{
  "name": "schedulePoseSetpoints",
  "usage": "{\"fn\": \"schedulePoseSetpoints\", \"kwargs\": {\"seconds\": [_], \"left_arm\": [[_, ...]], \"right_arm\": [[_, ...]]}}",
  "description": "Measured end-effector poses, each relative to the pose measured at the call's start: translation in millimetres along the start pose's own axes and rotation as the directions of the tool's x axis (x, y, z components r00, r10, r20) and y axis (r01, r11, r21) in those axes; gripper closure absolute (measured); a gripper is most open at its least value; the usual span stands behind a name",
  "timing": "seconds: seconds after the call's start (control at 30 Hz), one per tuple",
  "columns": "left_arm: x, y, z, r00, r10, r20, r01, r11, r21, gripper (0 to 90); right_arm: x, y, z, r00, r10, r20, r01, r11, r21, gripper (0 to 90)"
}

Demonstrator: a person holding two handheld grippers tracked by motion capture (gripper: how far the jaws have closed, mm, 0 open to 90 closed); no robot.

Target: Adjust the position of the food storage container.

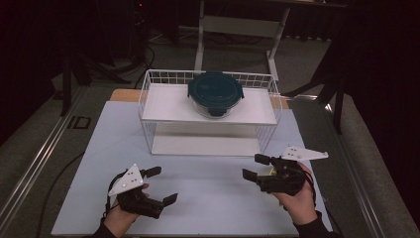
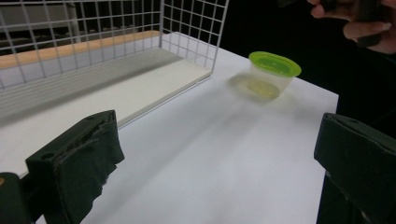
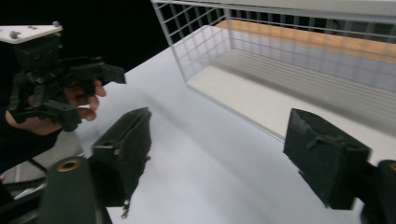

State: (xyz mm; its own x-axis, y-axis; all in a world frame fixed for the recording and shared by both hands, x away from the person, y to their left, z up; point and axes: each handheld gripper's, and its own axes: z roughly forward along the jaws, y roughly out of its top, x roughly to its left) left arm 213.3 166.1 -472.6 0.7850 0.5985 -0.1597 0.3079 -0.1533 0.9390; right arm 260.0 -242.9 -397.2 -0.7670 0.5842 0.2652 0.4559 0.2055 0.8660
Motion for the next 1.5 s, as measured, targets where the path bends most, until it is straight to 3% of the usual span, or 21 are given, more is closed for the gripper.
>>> {"fn": "schedulePoseSetpoints", "kwargs": {"seconds": [0.03, 0.07, 0.13, 0.23, 0.27, 0.37, 0.57, 0.77, 0.8, 0.83, 0.87, 0.97, 1.07, 1.13, 1.27, 1.5], "left_arm": [[1.4, -2.1, -0.2, 1.0, -0.007, -0.007, 0.007, 1.0, -0.004, 0.3], [1.7, -2.7, -0.1, 0.9999, -0.007, -0.008, 0.007, 1.0, -0.005, 0.3], [1.8, -3.6, 0.2, 0.9999, -0.009, -0.004, 0.009, 0.9999, -0.006, 0.3], [0.9, -4.3, 1.3, 1.0, -0.002, 0.0, 0.002, 1.0, -0.009, 0.3], [0.6, -4.4, 1.6, 1.0, -0.002, 0.003, 0.002, 1.0, -0.009, 0.3], [0.2, -4.4, 2.7, 0.9999, -0.003, 0.01, 0.003, 0.9999, -0.012, 0.3], [-1.0, -5.1, 3.4, 0.9998, 0.005, 0.018, -0.005, 0.9999, -0.013, 0.3], [-0.8, -4.6, 3.2, 0.9998, 0.006, 0.019, -0.006, 0.9998, -0.018, 0.3], [-0.8, -4.6, 3.2, 0.9998, 0.006, 0.019, -0.006, 0.9998, -0.018, 0.3], [-0.6, -4.6, 3.3, 0.9998, 0.007, 0.017, -0.006, 0.9998, -0.016, 0.3], [-0.6, -4.6, 3.2, 0.9998, 0.007, 0.018, -0.007, 0.9998, -0.017, 0.3], [-0.8, -4.3, 3.2, 0.9998, 0.009, 0.017, -0.008, 0.9998, -0.02, 0.3], [-0.9, -3.4, 2.6, 0.9998, 0.009, 0.018, -0.008, 0.9996, -0.027, 0.3], [-0.8, -3.1, 2.4, 0.9997, 0.012, 0.019, -0.011, 0.9995, -0.03, 0.3], [-1.0, -3.3, 2.5, 0.9997, 0.011, 0.02, -0.01, 0.9995, -0.028, 0.3], [-0.6, -3.2, 2.1, 0.9997, 0.009, 0.021, -0.008, 0.9995, -0.03, 0.3]], "right_arm": [[-1.6, -2.2, -2.0, 1.0, -0.005, 0.004, 0.004, 1.0, 0.004, 29.7], [-6.9, -10.2, -8.6, 0.9991, -0.014, 0.04, 0.014, 1.0, 0.011, 42.0], [-13.1, -16.8, -14.0, 0.9971, -0.015, 0.074, 0.014, 1.0, 0.014, 54.3], [-18.6, -23.1, -19.2, 0.9958, -0.015, 0.091, 0.013, 1.0, 0.026, 63.2], [-22.9, -29.1, -23.8, 0.9934, -0.026, 0.112, 0.021, 0.999, 0.047, 74.1], [-29.2, -37.6, -30.5, 0.9913, -0.013, 0.131, 0.004, 0.998, 0.063, 88.5], [-42.4, -53.6, -46.0, 0.9805, 0.02, 0.195, -0.034, 0.997, 0.069, 89.8], [-59.8, -68.0, -69.9, 0.9566, 0.061, 0.285, -0.081, 0.995, 0.058, 89.9], [-59.8, -68.0, -69.9, 0.9566, 0.061, 0.285, -0.081, 0.995, 0.058, 89.9], [-63.0, -70.3, -74.5, 0.9498, 0.063, 0.306, -0.084, 0.995, 0.056, 89.9], [-69.5, -74.9, -84.0, 0.9368, 0.076, 0.342, -0.099, 0.994, 0.051, 89.9], [-79.0, -81.3, -95.5, 0.9182, 0.103, 0.382, -0.125, 0.992, 0.033, 89.9], [-91.6, -90.5, -106.3, 0.8925, 0.137, 0.43, -0.159, 0.987, 0.015, 89.9], [-98.2, -97.1, -108.0, 0.8813, 0.144, 0.45, -0.174, 0.984, 0.027, 89.9], [-110.3, -112.6, -103.0, 0.8675, 0.173, 0.466, -0.22, 0.974, 0.047, 90.0], [-121.6, -127.5, -87.5, 0.8609, 0.199, 0.468, -0.27, 0.959, 0.088, 90.0]]}}
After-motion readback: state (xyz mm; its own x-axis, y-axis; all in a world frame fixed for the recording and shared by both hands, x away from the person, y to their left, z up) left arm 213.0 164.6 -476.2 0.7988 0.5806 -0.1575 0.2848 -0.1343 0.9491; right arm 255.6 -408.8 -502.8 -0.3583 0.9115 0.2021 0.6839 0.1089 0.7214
